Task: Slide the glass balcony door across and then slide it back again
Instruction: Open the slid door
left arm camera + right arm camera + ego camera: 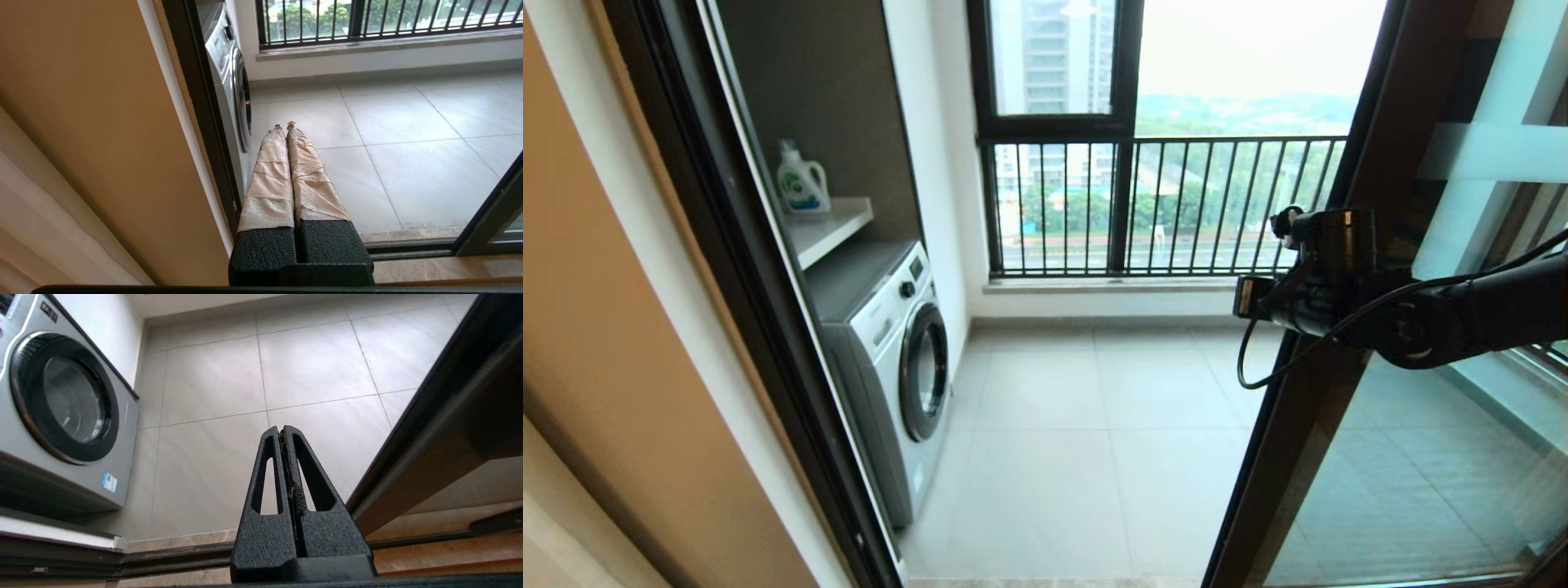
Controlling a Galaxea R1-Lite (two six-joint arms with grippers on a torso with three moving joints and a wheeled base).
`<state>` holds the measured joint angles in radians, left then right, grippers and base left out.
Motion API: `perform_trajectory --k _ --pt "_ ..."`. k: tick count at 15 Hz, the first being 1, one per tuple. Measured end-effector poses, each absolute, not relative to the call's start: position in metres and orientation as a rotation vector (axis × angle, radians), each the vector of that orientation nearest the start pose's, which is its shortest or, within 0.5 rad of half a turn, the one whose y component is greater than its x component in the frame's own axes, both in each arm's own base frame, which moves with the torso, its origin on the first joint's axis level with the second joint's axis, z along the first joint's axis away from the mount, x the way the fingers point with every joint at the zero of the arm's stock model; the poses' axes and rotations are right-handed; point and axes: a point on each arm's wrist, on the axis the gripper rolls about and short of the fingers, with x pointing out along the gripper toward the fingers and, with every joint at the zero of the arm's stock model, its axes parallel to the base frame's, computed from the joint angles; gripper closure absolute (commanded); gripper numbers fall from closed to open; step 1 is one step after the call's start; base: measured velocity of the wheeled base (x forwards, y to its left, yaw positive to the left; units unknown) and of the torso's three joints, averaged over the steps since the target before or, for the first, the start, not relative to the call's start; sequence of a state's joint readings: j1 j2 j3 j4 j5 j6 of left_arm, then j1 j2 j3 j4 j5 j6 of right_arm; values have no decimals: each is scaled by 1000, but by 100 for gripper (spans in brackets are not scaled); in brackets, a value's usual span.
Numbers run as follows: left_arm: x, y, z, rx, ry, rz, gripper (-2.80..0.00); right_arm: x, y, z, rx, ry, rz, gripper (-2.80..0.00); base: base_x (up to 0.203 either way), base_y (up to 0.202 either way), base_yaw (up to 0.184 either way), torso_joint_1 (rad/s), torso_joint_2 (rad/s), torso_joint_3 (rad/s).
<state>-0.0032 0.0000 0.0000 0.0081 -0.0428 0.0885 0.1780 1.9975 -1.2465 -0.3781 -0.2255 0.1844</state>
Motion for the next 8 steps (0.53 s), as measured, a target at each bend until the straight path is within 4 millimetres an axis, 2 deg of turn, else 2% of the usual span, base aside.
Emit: perform_trajectory --k 4,8 --pt "-23 -1 75 88 6 -46 0 422 39 156 114 365 -156 0 0 0 0 0 0 0" --pt "-23 -1 75 89 6 -46 0 436 7 145 82 374 -231 0 0 0 0 0 0 0"
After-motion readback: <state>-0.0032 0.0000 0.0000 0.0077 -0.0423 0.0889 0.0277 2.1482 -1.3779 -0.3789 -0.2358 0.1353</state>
